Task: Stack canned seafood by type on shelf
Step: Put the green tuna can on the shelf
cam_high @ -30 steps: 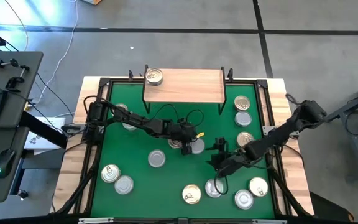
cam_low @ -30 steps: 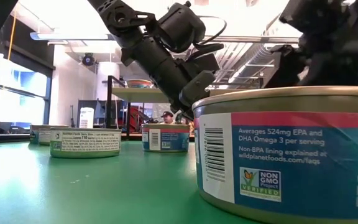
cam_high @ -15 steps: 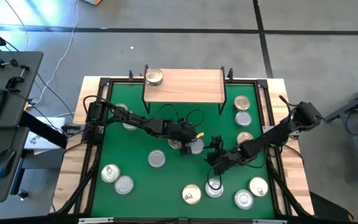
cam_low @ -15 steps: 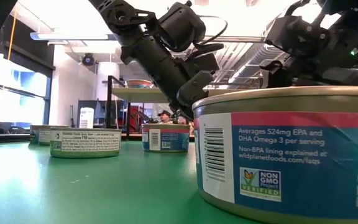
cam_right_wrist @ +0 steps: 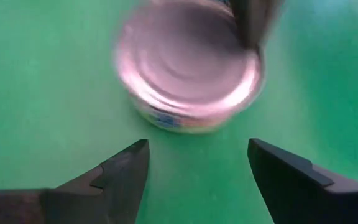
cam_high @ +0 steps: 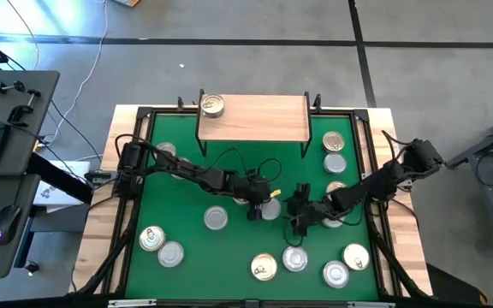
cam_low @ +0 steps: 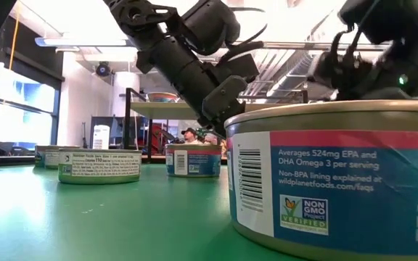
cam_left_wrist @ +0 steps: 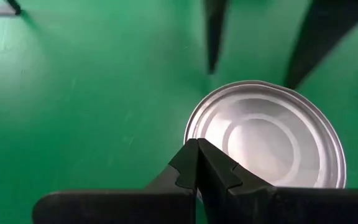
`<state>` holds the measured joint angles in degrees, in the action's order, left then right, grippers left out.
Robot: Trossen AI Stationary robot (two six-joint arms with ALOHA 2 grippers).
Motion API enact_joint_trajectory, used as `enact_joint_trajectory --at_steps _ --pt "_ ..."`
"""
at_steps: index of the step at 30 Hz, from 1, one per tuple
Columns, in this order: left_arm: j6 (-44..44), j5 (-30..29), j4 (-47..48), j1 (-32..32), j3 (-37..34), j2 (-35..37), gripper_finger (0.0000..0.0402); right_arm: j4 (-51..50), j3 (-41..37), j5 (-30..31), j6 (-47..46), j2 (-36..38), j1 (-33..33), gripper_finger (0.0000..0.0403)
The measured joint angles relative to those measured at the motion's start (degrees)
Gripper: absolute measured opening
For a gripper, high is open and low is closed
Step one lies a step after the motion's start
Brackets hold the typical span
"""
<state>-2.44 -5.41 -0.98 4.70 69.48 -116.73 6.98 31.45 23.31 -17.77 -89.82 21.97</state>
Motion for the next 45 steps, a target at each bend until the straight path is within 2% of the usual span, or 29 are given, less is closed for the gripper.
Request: enact_joint_trajectory --at_steps 3,8,15,18,22,28,33,37,41,45 --pt "0.1 -0.2 -0.7 0.7 0.4 0.4 0.0 7.5 -4.1 0.0 -2.9 0.0 -0.8 0.0267" --pt "-0.6 -1.1 6.8 1.6 3.2 2.9 0.0 21.4 -9.3 -3.0 -0.4 0.0 -2.3 0.0272" --pt "-6.8 -1.2 19.6 3.6 3.5 4.1 0.0 25.3 -9.8 -9.4 3.5 -1.4 -3.7 0.0342" --pt "-9.1 0.6 18.9 4.8 2.5 3.8 0.0 28.5 -9.0 -11.5 5.0 -4.4 -4.0 0.037" --pt "-10.2 0.6 14.5 5.8 0.9 2.0 0.0 32.5 -6.1 -11.5 7.7 -9.7 -4.0 0.0386" --pt "-10.4 1.2 11.4 6.1 0.3 0.9 0.0 33.3 -1.4 -10.5 8.7 -15.5 -3.9 0.0387" --pt "-9.9 -0.3 11.4 6.2 0.3 0.9 0.0 37.5 -2.5 -8.9 7.3 -16.4 -3.8 0.0385" --pt "-9.9 -1.6 11.1 6.2 0.3 0.8 0.0 40.1 -3.7 -7.8 6.3 -16.5 -3.8 0.0361" --pt "-10.2 -4.3 12.5 6.7 0.4 1.3 0.0 39.6 -3.8 -5.5 4.8 -16.5 -2.7 0.0335" --pt "-12.0 -8.4 15.9 7.2 0.9 2.1 0.0 37.6 -3.4 -1.7 2.5 -16.0 -1.3 0.0334"
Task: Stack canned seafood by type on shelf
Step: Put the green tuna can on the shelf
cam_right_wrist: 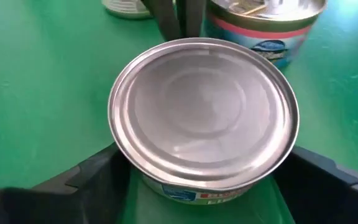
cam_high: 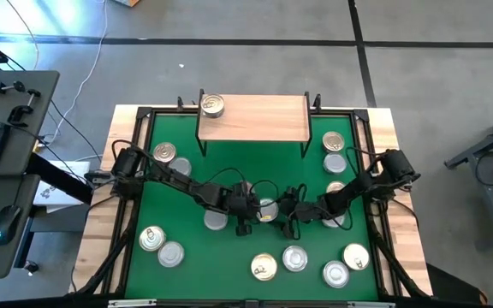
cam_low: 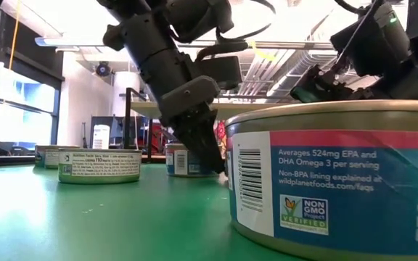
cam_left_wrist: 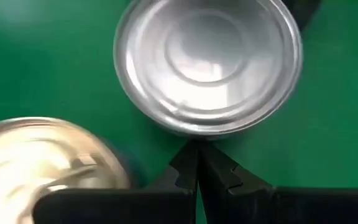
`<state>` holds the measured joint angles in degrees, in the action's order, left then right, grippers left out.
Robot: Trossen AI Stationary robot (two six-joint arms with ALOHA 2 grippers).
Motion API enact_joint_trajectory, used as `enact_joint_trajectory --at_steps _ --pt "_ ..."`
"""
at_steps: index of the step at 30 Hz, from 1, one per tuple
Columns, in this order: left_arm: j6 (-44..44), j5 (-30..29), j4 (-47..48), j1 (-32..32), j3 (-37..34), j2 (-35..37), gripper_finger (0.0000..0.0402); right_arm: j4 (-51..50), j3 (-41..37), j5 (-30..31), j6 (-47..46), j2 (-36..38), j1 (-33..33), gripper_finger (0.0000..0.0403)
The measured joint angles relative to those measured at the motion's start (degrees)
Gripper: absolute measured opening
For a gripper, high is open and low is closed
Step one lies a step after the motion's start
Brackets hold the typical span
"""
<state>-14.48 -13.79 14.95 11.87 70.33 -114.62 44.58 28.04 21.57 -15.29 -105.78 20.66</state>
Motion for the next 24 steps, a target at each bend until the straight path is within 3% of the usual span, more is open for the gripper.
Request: enact_joint_trajectory --at_steps 4,8,14,19,24 --pt "-1.0 -1.4 3.9 0.4 0.0 0.0 0.0 -3.5 0.1 -0.2 -1.3 1.8 1.6 0.033" --pt "-2.0 -2.8 6.2 0.5 0.0 0.2 0.0 -7.6 0.1 3.4 -1.8 4.7 3.0 0.0329" --pt "-3.1 -4.6 9.4 1.7 -0.1 2.2 0.0 -16.8 0.0 7.1 -2.9 13.5 4.7 0.0327" --pt "-4.4 -10.1 10.8 4.2 -0.1 6.3 0.0 -26.9 1.4 8.6 -1.7 24.3 4.0 0.0327" --pt "-4.9 -17.2 11.1 6.5 -0.2 9.5 0.0 -38.7 7.4 10.0 3.4 32.9 -1.1 0.0327"
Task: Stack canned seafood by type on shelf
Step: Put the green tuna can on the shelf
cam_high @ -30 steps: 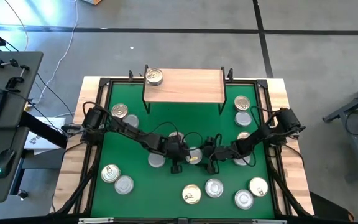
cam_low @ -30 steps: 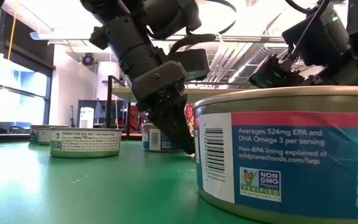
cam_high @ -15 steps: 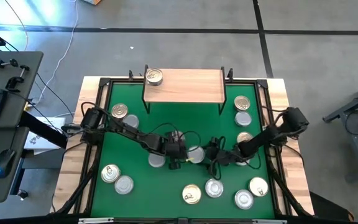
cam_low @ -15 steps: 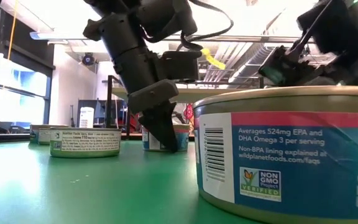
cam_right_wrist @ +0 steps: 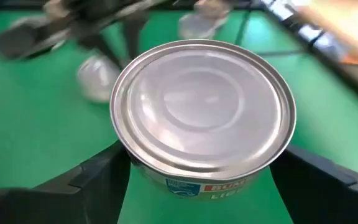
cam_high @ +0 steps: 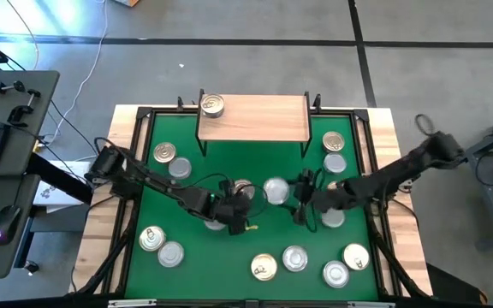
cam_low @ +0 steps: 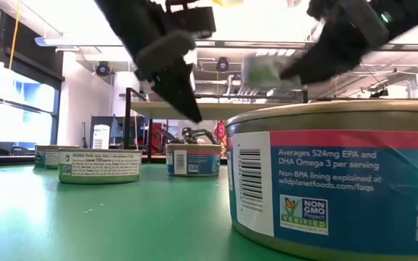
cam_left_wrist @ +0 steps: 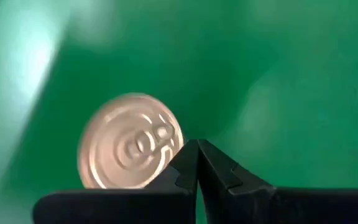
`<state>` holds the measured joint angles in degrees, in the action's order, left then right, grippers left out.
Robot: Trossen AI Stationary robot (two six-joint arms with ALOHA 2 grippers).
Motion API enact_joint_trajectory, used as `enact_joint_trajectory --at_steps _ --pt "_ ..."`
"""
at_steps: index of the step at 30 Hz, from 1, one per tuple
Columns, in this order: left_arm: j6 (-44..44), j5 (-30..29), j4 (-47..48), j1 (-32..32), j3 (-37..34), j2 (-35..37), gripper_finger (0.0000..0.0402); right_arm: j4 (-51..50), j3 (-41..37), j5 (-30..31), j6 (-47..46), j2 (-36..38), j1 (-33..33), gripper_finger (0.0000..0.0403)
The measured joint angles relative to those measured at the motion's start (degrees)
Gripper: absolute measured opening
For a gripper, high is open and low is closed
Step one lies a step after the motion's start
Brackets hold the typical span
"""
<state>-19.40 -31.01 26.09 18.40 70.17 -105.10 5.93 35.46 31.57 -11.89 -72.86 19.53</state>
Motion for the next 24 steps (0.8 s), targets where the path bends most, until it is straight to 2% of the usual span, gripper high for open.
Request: enact_joint_trajectory --at_steps 7,13,17,19,24 --pt "1.1 -1.5 -0.4 0.5 0.0 1.6 0.0 -16.2 11.3 -1.5 9.7 2.3 -15.8 0.0327" --pt "2.8 -3.6 -2.1 -0.2 -0.1 1.6 0.0 -18.0 15.3 -12.2 13.7 1.9 -31.1 0.0327" --pt "9.9 -6.9 -11.6 -2.9 -0.1 2.9 0.0 -20.4 15.9 -17.5 15.4 1.9 -38.5 0.0327" --pt "14.1 -4.4 -17.5 -6.0 -0.1 4.6 0.0 -20.5 15.9 -19.7 15.5 1.3 -41.3 0.0327" --pt "19.2 9.0 -27.6 -17.4 -0.1 8.2 0.0 -19.9 15.9 -25.1 16.5 -0.8 -45.6 0.0327"
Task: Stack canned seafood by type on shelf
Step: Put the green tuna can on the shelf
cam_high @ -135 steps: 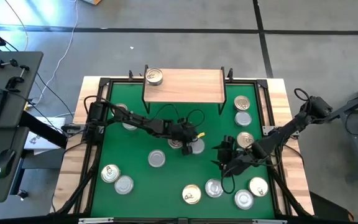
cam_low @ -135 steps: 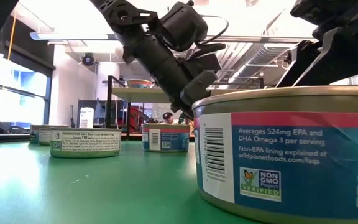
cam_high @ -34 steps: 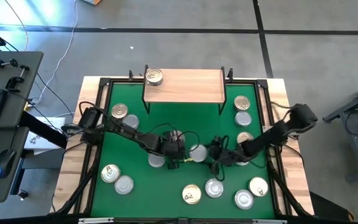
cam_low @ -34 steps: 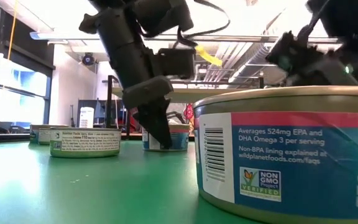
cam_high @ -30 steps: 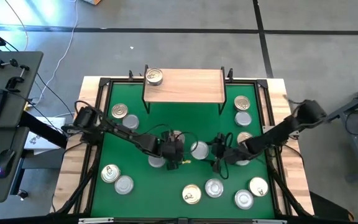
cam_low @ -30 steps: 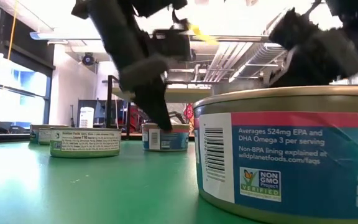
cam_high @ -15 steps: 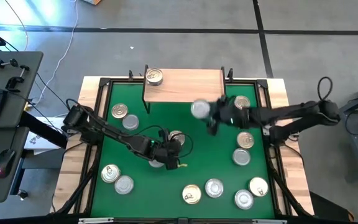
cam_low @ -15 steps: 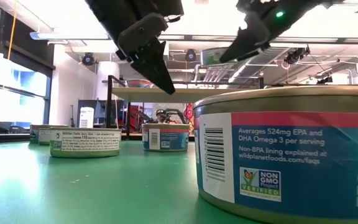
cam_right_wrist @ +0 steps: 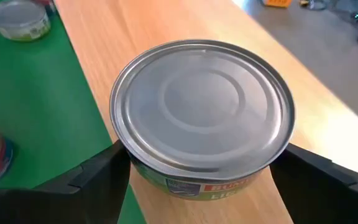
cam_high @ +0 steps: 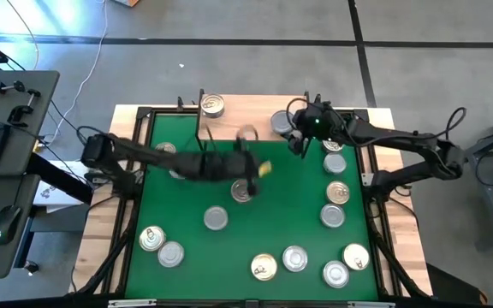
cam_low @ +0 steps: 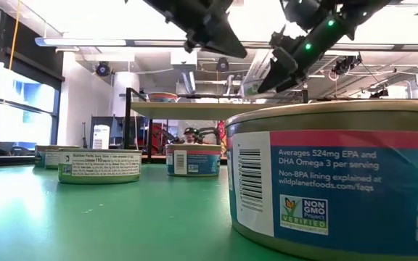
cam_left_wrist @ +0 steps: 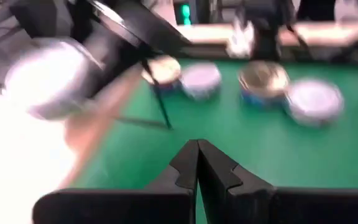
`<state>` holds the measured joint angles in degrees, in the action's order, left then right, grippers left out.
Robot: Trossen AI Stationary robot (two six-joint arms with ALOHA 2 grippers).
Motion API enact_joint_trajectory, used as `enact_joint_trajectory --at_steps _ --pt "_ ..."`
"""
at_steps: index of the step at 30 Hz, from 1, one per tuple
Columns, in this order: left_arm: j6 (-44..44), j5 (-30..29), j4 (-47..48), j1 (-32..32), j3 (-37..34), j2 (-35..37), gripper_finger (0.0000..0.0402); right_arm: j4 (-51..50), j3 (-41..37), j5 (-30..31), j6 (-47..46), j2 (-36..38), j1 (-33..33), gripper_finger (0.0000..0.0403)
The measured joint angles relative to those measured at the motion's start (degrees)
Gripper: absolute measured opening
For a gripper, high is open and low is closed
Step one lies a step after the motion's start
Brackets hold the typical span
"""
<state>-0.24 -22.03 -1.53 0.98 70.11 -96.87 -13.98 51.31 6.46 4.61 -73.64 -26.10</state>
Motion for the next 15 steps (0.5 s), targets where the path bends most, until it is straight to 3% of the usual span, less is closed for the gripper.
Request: enact_joint_trajectory --at_steps 6,15 --pt "0.5 13.9 -4.6 -11.7 1.8 -1.5 0.0 0.4 0.0 -2.4 0.5 -2.4 -1.6 0.0342" --pt "-0.3 20.7 -3.9 -18.2 6.3 -6.5 0.0 2.4 0.0 -3.9 0.8 -3.2 -1.6 0.0387"
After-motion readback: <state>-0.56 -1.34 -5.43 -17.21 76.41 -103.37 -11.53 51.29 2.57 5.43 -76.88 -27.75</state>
